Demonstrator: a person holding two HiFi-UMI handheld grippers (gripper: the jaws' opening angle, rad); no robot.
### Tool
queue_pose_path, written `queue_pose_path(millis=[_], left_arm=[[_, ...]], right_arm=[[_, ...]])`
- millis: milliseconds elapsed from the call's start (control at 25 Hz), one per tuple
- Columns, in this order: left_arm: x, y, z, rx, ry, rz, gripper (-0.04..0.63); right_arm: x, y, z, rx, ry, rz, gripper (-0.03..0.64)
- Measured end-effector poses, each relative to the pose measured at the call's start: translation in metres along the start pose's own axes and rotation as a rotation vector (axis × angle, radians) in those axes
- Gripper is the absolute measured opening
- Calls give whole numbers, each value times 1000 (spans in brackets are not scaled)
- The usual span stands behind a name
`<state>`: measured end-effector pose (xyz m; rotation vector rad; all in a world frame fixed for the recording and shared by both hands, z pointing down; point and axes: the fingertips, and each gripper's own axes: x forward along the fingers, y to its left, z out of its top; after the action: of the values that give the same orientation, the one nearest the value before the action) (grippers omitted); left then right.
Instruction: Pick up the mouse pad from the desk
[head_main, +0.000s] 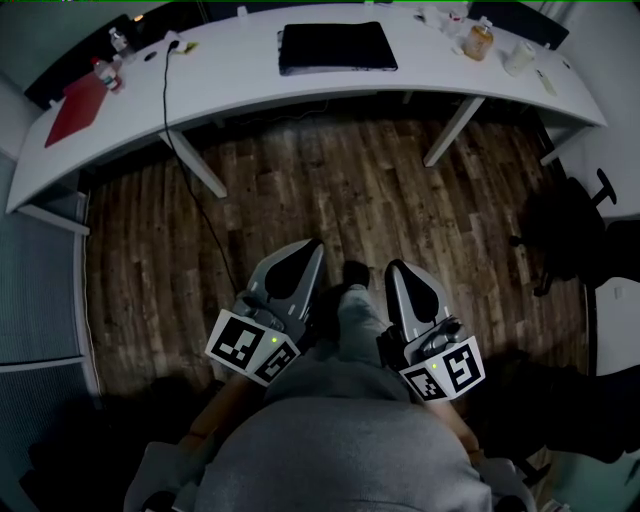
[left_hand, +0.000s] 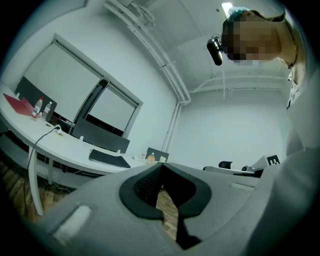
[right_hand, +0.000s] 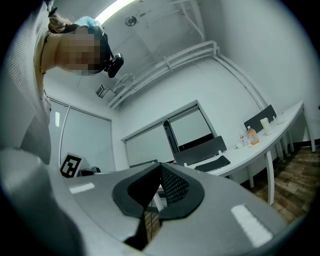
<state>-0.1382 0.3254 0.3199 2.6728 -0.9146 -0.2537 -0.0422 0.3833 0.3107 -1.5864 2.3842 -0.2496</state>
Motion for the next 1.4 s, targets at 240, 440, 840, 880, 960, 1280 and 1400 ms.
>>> queue_pose_path(millis=[240, 440, 840, 880, 960, 1280, 1400], left_arm=[[23, 12, -1, 22, 18, 3, -2], [53, 32, 3, 31, 14, 18, -2], [140, 83, 22, 42, -4, 68, -2], [148, 87, 25, 44, -8, 75, -2], [165, 94, 30, 44, -17, 89, -2], [222, 114, 37, 49, -30, 126, -2], [240, 118, 40, 50, -37, 135, -2]], right_arm=[[21, -20, 2, 8, -3, 10, 0], [52, -44, 5, 10, -5, 27, 0], [132, -115, 24, -3, 16, 85, 0], [139, -122, 27, -4, 16, 92, 0], [151, -136, 32, -3, 17, 102, 0], [187, -191, 48, 6, 14, 129, 0], [197, -207, 55, 4, 13, 136, 0]])
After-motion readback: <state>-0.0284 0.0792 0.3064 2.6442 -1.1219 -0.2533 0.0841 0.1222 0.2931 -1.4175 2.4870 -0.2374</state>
